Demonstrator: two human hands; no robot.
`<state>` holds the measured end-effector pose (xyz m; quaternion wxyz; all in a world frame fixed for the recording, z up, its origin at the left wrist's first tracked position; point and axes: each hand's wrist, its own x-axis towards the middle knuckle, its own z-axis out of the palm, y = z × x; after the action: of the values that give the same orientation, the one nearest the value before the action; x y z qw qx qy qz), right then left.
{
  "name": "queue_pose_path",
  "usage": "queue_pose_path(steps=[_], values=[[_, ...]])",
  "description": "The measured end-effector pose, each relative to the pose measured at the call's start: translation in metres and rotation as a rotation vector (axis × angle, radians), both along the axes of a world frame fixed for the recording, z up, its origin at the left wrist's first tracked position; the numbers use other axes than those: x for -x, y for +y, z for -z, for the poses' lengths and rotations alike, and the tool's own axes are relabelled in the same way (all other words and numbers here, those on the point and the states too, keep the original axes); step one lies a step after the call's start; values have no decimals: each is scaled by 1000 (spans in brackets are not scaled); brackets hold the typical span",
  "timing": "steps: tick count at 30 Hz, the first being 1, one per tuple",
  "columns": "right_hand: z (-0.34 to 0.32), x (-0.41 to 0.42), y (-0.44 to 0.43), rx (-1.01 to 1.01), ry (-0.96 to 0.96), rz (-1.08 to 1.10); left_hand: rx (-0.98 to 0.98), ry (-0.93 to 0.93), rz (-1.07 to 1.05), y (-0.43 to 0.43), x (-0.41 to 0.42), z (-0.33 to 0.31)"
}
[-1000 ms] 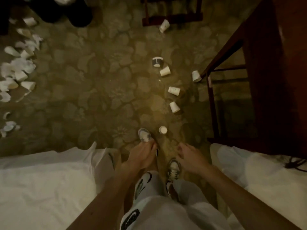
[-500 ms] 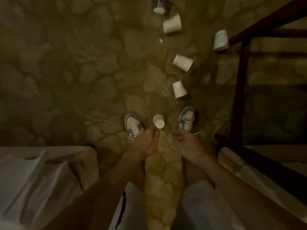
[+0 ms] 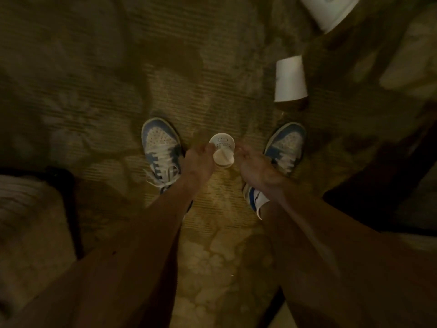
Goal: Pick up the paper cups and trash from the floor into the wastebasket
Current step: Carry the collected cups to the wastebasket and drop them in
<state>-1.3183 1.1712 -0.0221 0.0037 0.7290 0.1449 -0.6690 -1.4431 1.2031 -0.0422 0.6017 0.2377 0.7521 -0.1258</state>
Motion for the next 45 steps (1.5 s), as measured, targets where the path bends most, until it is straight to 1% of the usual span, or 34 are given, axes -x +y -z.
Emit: queue_pose_path(steps=[2,5,8,10,12,14,17,19,21,23,24,25,29,33,36,39,42,45], values=[[12,1,-3,14,-9,30,87,11,-131,-4,-3,11],[22,-1,-9,8,4,54,222,-50,-308,-10,-6,20],[21,-1,-14,-30,31,93,283,-94,-447,-13,-12,23],[20,-6,-14,-76,10,151,292,-93,-484,-8,-14,21],[17,-15,-8,-94,7,184,320,-153,-489,0,-17,15],[11,-28,4,-99,11,230,345,-226,-462,11,-21,11],[4,-46,28,-116,2,266,345,-267,-421,29,-31,7],[4,-60,42,-166,-83,227,328,-296,-397,42,-41,5],[11,-78,55,-259,-291,78,298,-316,-358,53,-53,4],[19,-98,68,-312,-487,-54,244,-324,-344,61,-64,4],[24,-107,73,-312,-534,-97,224,-332,-342,65,-70,5],[29,-117,76,-300,-537,-121,212,-344,-336,68,-75,6],[49,-143,73,-251,-385,-16,176,-383,-328,74,-90,13],[63,-153,69,-221,-304,54,174,-411,-372,77,-99,19],[68,-154,69,-228,-263,67,179,-415,-395,80,-103,21],[64,-154,72,-256,-211,125,178,-464,-458,84,-103,20],[52,-152,78,-268,-122,151,195,-552,-550,94,-97,15],[38,-149,87,-242,-34,148,209,-710,-600,103,-92,10]])
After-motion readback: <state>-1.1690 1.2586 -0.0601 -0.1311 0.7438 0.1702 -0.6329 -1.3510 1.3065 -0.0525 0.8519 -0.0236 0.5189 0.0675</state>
